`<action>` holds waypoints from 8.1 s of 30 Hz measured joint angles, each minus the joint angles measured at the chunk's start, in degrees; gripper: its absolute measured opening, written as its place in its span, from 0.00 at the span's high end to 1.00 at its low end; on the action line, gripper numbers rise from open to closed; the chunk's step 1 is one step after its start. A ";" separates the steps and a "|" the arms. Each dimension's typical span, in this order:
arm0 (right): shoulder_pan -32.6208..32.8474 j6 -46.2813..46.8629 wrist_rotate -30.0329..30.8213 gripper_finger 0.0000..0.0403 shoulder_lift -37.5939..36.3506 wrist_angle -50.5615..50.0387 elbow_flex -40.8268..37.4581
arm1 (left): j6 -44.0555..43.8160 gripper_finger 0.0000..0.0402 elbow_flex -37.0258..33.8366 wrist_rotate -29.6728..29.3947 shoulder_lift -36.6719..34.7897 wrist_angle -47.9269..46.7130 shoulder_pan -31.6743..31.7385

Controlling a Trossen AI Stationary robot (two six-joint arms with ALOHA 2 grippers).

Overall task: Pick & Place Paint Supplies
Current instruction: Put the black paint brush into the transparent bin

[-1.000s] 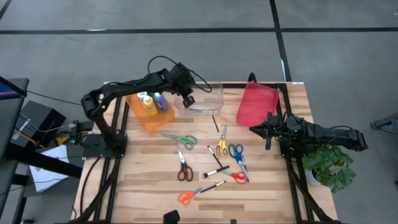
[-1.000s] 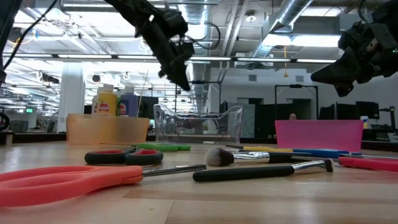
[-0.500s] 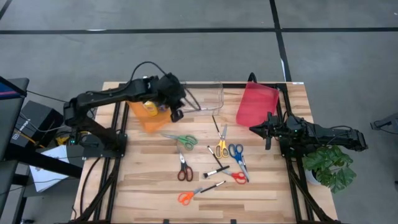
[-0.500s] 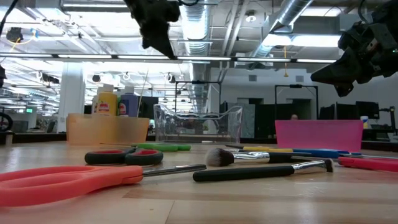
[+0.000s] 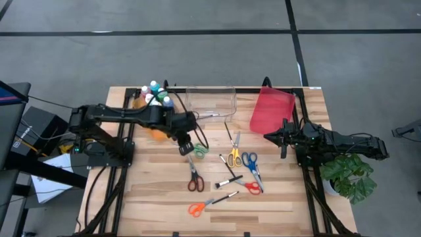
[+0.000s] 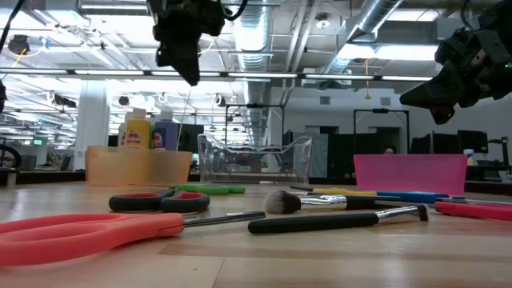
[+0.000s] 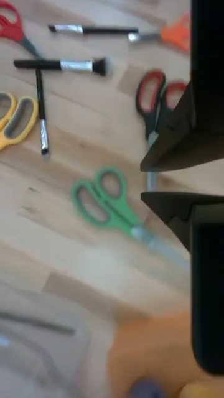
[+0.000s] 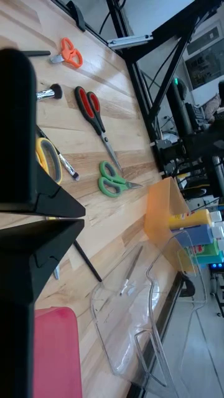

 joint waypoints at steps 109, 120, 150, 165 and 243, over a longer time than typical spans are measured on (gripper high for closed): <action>-3.18 24.41 -6.65 0.88 117.70 -38.04 79.69 | -9.09 0.99 -74.02 -7.61 -79.76 58.25 -10.27; -3.08 24.37 -6.24 0.99 115.34 -37.17 79.32 | -9.13 0.99 -74.02 -7.57 -76.18 58.48 -10.27; 1.94 11.32 -7.08 0.60 118.28 -33.98 90.90 | -9.16 0.99 -74.02 -7.43 -75.87 58.45 -10.27; 3.13 8.76 -5.40 0.47 130.33 -49.94 104.67 | -9.18 0.99 -74.00 -5.86 -85.67 56.80 -9.99; 9.41 4.02 11.35 0.49 96.84 19.56 46.90 | -9.18 0.99 -74.04 -5.53 -85.67 56.23 -10.01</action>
